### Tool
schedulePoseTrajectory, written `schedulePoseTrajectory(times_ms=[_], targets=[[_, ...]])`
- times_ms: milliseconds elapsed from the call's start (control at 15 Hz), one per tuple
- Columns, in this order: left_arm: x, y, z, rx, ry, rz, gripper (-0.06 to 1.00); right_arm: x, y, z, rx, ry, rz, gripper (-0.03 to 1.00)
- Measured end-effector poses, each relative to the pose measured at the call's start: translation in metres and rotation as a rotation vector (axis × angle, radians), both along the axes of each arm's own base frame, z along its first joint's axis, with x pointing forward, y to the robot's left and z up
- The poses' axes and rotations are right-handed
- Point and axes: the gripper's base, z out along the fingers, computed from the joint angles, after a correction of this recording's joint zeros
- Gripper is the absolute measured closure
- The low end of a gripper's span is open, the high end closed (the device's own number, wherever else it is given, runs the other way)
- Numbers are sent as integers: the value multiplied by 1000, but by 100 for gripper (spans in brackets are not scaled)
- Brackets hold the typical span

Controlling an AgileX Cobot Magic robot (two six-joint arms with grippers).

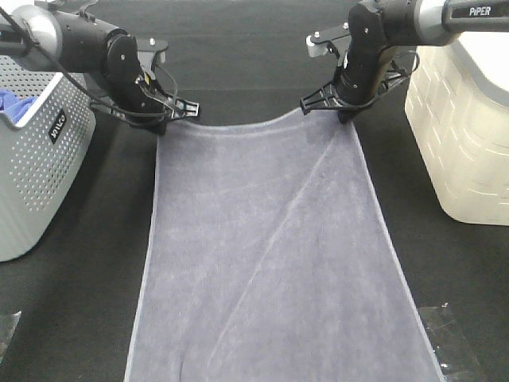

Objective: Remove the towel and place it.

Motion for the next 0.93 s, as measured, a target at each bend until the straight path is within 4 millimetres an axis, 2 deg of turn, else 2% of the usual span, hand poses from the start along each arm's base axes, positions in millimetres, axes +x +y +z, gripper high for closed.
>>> schedulePoseTrajectory(times_ms=[200,400,600,800,933], targets=[[13,3,11,5,-125,4,94,11,-1,7,28,-137,4,97],[32,12,17,-26,-247,6,94,24,-12,10,85,-243,-5,97],[49,18,13,-20,-324,-13,94,35,-14,-4,125,-320,39,97],[66,21,-6,-12,-373,-33,94,44,-17,-21,172,-392,85,97],[74,18,-9,1,-419,-59,94,47,-21,-34,184,-403,93,97]])
